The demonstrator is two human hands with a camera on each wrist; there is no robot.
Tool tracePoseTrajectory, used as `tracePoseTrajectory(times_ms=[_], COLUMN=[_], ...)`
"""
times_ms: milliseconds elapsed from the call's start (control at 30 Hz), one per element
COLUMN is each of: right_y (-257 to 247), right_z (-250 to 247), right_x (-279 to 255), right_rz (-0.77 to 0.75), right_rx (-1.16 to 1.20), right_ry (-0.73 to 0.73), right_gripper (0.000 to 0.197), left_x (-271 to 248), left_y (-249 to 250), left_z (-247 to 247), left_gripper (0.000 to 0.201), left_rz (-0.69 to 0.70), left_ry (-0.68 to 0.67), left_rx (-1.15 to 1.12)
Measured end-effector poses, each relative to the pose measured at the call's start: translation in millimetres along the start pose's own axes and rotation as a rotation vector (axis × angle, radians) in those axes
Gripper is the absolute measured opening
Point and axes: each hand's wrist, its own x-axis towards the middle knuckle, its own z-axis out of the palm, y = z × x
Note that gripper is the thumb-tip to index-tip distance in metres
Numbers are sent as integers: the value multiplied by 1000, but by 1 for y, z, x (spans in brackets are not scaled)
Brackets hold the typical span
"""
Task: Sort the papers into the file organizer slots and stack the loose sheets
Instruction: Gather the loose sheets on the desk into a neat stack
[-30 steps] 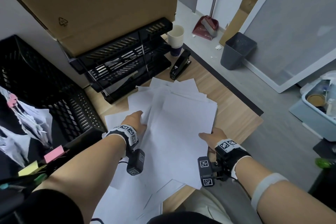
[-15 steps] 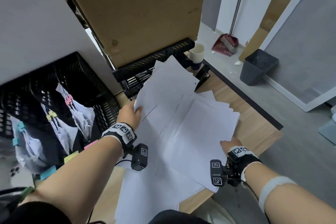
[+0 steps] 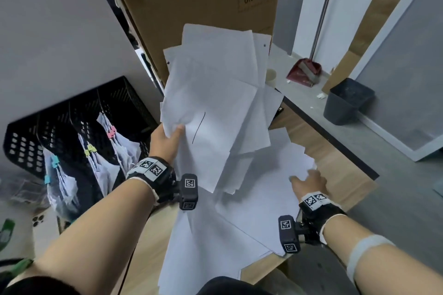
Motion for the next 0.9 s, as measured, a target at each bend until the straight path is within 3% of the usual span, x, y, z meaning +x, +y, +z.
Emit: tracePoseTrajectory(times_ms=[100, 200, 367, 433, 533, 667, 767, 833, 900], right_y=[-35, -70, -108, -117, -117, -108, -90, -76, -62], right_z=[-15, -27, -61, -77, -86, -86, -74, -64, -56], right_x=[-12, -21, -38, -49, -52, -56, -58, -57, -50], right_rz=[-205, -245, -274, -332, -358, -332, -239, -289, -353], right_rx=[343, 672, 1029, 1040, 1057, 992, 745, 513, 437], right_ry=[-164, -380, -413, -510, -596, -660, -486, -308, -205], right_gripper=[66, 47, 24, 27, 51, 64, 57, 28, 22], left_x=[-1, -5, -4, 1, 4, -8, -27, -40, -47], left_y=[3, 16, 43, 53, 55, 21, -15, -32, -39], left_z=[9, 19, 29, 28, 27, 39, 52, 60, 65], left_gripper=[32, 31, 14, 14, 21, 35, 33, 35, 38], left_rz=[-52, -53, -55, -37, -37, -162, -270, -299, -296], left_ry=[-69, -143, -180, -185, -192, -218, -238, -234, -228], left_rx=[-144, -239, -353, -386, -394, -328, -325, -320, -335])
